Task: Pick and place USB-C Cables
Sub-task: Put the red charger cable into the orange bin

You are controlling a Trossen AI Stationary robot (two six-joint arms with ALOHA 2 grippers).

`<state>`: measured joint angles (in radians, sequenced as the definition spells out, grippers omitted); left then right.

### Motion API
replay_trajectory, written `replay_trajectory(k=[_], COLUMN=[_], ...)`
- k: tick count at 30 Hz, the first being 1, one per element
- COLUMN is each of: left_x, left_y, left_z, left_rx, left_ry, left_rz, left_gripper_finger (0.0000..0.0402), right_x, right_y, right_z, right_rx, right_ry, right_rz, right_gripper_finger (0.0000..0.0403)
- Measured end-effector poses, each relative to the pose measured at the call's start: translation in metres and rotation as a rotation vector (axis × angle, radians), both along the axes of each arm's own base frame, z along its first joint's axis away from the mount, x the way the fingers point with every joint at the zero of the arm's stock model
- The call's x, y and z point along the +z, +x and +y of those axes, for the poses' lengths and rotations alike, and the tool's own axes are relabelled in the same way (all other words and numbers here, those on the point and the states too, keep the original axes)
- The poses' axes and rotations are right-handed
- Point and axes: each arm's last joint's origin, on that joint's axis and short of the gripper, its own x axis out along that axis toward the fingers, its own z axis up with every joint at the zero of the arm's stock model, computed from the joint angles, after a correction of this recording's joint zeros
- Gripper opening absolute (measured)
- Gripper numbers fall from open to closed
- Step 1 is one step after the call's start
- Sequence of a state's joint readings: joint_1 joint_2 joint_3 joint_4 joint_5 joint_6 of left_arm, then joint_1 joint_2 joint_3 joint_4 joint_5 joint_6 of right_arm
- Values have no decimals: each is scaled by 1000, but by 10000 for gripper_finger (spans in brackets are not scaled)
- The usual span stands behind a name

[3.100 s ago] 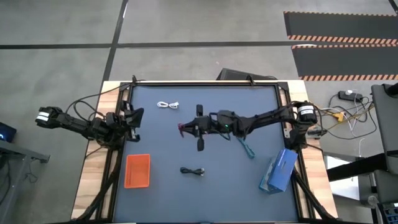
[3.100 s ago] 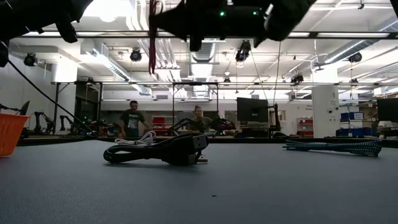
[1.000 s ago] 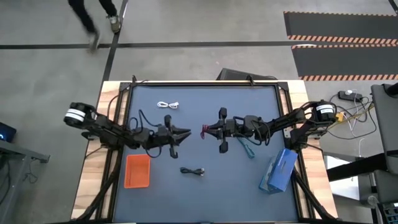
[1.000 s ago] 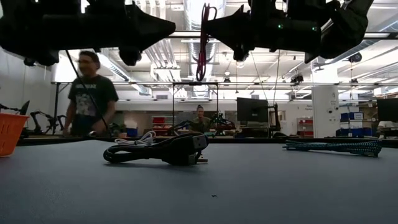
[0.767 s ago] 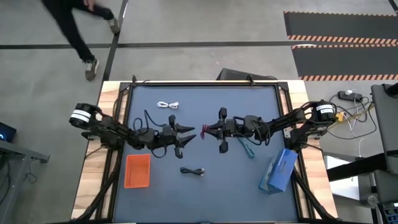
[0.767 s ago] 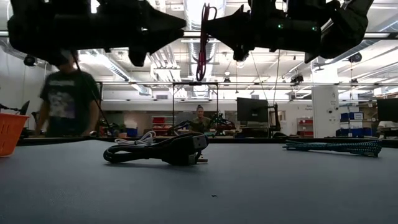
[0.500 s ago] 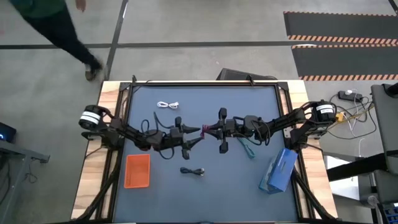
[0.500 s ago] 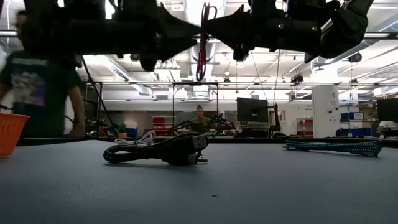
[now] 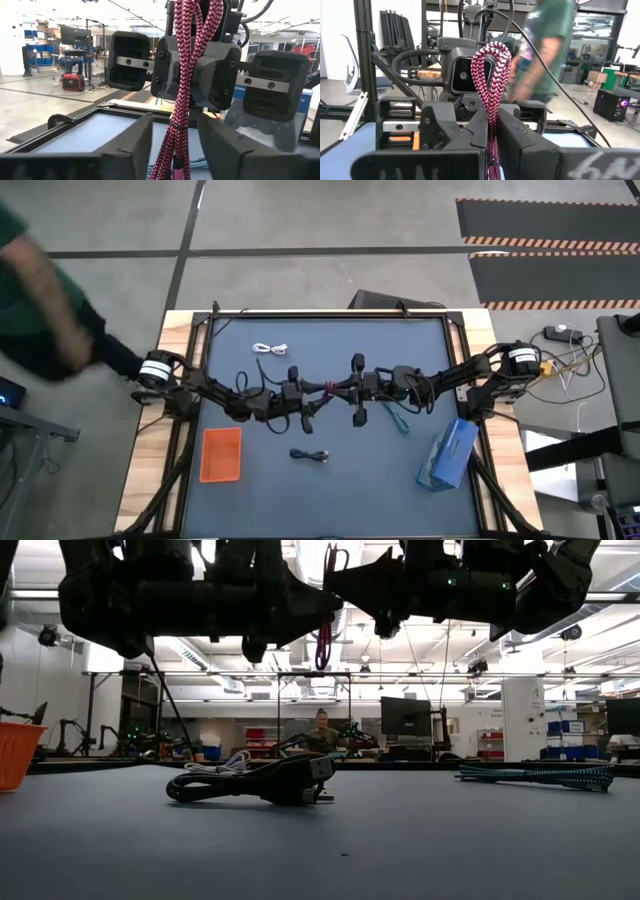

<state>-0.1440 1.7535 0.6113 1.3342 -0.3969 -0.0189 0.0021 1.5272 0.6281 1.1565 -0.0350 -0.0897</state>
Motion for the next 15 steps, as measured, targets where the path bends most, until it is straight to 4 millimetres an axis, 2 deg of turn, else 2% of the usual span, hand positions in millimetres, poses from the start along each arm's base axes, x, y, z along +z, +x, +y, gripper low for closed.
replay_trajectory(k=[3,6,15], left_x=[0,-1,-1], left_y=[0,0,0], left_z=[0,0,0], left_rx=[0,-2,-3], left_ry=[-2,-1,-50], left_rz=[0,6,-3], left_gripper_finger=[70,17,14], right_x=[0,-1,2], right_y=[0,0,-2], right_z=[0,0,-1], right_rx=[-1,-3,-28], right_ry=[0,1,61], right_rz=[1,6,20], right_gripper_finger=[15,34,154])
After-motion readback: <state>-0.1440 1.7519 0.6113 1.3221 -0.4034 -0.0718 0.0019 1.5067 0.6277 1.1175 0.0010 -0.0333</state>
